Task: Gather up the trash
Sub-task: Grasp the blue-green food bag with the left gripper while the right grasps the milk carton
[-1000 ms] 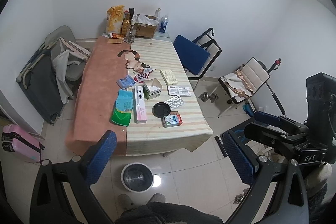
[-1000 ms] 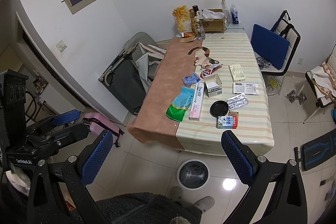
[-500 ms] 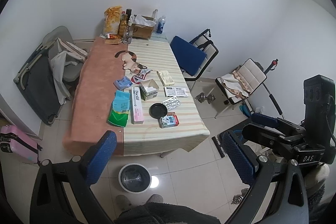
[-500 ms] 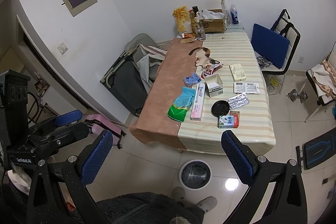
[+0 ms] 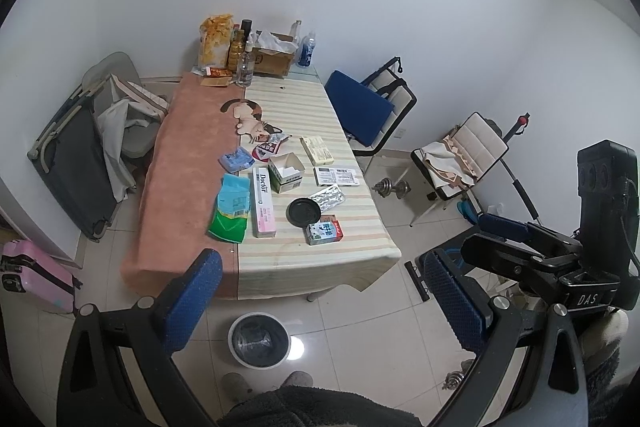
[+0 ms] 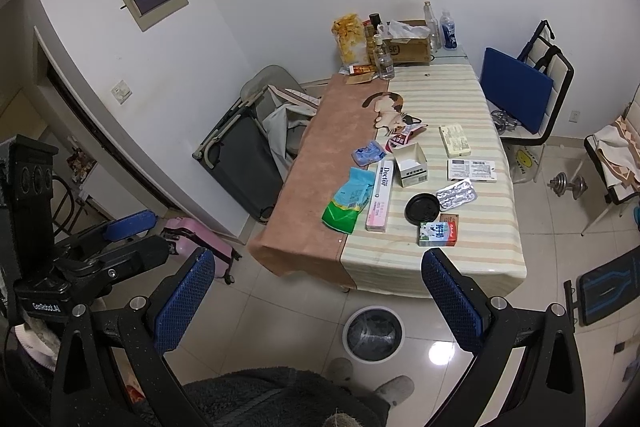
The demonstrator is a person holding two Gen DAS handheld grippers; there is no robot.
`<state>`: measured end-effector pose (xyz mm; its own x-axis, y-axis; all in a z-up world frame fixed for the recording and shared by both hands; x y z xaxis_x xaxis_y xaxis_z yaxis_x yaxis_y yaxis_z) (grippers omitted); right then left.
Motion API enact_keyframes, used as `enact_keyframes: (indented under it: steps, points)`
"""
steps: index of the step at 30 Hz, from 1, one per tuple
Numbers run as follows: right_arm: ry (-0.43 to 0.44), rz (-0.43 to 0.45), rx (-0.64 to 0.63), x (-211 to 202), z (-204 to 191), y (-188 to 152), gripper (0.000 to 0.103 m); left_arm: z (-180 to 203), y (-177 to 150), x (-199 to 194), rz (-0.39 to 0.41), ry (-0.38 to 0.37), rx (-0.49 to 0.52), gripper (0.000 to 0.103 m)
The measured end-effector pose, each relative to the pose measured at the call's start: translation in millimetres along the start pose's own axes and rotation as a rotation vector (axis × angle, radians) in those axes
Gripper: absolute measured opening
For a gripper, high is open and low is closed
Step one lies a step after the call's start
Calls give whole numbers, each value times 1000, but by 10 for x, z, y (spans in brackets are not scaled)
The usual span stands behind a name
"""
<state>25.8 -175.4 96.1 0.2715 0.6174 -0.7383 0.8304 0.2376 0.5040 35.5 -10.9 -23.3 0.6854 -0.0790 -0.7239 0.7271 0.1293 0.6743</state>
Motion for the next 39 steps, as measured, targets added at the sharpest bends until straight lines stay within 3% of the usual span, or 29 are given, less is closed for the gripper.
enact_keyframes:
  steps: [16,21,26,29,35,39]
  points:
    - [-13,3,15,90,-71,-50,103,-172,-55,3,-15,-19,-7,103]
    - [-91,33,100,275,57,33,103,-436,-10,245,-38,141,26,103]
    - [-229,39,224,690,489,132,103,-905,13,832,-106,292,34,103]
    - [-298,-17,289,1106,850,199,103,-1233,-67,1280,-184,345,-9,103]
    - [-486,-134,408,2227,1880,326,103,-1641,-287,2302,-374,399,-43,103]
    - [-571,-280,408,3117,2447,261,103,-1801,-468,3030,-517,395,-64,103]
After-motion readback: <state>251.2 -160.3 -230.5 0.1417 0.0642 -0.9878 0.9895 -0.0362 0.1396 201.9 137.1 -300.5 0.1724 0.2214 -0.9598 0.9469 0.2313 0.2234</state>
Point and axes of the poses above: each gripper's, at about its wrist camera, not at the fingertips, and x roughly the way its jaws point, z to its right, y to its top, the point moved 5 cm from there along x, roughly the way its jaws point, and after that the axes turned 14 degrees about x, right-handed, at the moved point
